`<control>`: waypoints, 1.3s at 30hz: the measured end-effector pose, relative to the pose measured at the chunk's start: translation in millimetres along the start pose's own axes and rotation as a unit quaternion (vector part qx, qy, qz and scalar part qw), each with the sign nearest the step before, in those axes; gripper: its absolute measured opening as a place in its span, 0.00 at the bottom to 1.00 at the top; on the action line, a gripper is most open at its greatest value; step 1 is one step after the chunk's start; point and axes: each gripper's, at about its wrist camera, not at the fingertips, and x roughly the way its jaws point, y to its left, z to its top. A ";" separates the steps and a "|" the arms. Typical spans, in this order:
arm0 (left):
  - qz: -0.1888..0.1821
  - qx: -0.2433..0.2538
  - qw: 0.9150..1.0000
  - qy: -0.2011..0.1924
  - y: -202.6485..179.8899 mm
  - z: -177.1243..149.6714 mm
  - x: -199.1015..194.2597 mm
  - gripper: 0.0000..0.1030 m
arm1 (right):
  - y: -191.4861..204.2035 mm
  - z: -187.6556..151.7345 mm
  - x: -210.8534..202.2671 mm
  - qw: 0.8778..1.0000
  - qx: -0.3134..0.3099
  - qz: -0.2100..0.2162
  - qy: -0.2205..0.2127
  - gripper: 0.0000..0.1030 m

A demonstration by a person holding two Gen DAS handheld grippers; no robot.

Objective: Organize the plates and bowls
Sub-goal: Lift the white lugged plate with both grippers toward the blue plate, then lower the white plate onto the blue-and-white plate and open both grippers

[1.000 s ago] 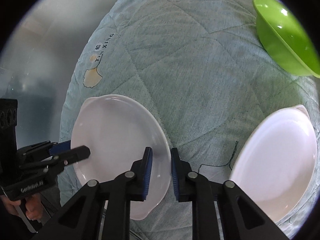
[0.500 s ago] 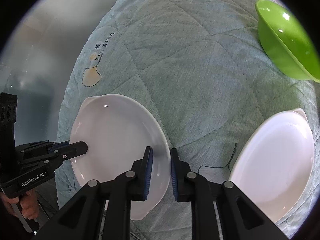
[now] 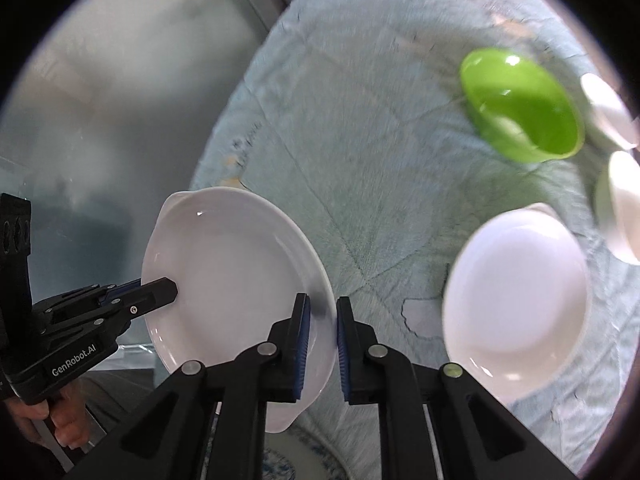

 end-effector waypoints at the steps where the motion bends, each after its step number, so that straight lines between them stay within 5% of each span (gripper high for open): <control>1: 0.000 0.006 1.000 -0.006 -5.2 -1.8 -11.2 0.09 | 1.2 -2.3 -9.7 1.000 -0.001 -0.002 -0.009 0.12; 10: -0.008 0.032 0.998 -0.057 -41.3 -29.3 -94.2 0.09 | 16.2 -38.9 -97.0 0.996 0.004 -0.009 -0.085 0.12; 19: -0.011 0.048 0.996 -0.070 -66.7 -78.9 -137.8 0.09 | 17.9 -85.6 -138.4 0.994 0.017 -0.009 -0.109 0.12; 30: -0.012 0.049 0.998 -0.040 -72.4 -139.3 -132.6 0.09 | 14.0 -143.2 -141.0 0.994 0.041 -0.028 -0.101 0.12; 39: -0.004 0.034 0.999 0.007 -54.8 -167.0 -95.4 0.09 | 7.8 -176.1 -103.5 0.997 0.058 -0.022 -0.049 0.12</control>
